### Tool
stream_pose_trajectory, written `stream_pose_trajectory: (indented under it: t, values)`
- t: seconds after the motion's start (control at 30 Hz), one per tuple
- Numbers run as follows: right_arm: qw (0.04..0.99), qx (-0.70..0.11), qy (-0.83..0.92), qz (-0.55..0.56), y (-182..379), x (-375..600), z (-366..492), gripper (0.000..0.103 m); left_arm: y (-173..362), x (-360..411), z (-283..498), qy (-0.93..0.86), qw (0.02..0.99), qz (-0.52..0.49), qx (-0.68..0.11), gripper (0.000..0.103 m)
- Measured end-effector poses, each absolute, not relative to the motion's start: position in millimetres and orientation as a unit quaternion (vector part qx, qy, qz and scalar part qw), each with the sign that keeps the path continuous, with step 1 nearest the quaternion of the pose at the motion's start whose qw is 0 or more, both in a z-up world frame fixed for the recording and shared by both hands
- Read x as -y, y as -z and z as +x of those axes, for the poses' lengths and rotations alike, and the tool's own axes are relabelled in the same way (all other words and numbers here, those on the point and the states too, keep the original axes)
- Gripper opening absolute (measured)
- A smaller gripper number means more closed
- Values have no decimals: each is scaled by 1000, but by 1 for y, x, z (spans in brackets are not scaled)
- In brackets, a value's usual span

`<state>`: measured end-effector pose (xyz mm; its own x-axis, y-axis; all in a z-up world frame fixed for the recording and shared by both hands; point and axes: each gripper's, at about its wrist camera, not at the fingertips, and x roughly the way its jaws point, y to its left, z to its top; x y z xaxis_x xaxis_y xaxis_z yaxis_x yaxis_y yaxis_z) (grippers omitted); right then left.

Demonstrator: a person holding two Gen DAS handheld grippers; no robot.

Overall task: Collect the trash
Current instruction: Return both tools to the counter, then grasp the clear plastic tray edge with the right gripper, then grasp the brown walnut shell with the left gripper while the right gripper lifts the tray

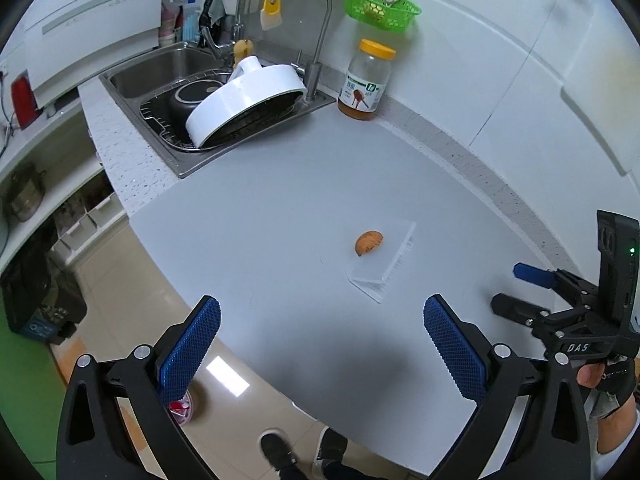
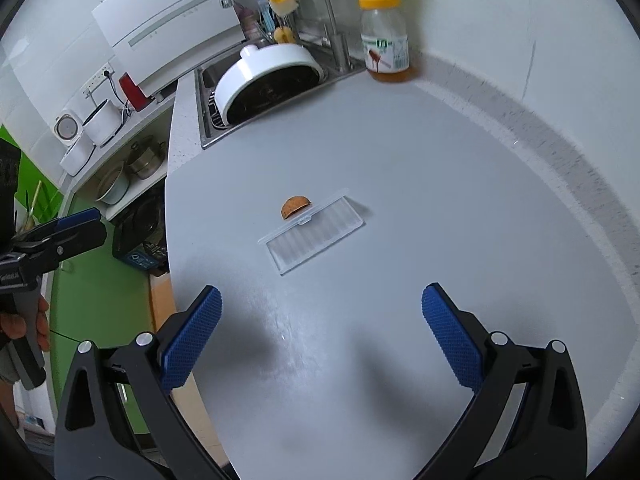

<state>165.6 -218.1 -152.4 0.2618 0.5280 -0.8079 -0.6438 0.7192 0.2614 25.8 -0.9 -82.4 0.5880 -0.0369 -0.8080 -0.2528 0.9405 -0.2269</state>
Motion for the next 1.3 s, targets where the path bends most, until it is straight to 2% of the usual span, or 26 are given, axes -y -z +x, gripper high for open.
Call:
stream_pose_trajectory:
  t: [0.33,0.67,0.77,0.83,1.07,1.3]
  values:
    - [763,-526,-375,-30,202,161,190,97,113,-21,59,-42,867,-163,-468,97]
    - [739,-557,-379,13,232,130,201,55,138,-42,73,-24,856,-182,-484,97]
    - [737,-559,-380,20,234,127,204,41,140,-45,75,-20,855,-185,-484,97]
    - [738,-555,-383,20,232,125,206,24,140,-46,76,-17,855,-184,-485,97]
    - [746,-541,-387,14,217,132,203,7,135,-38,82,0,857,-179,-483,97]
    - [769,-515,-379,14,193,159,206,5,131,-14,96,24,861,-165,-481,97]
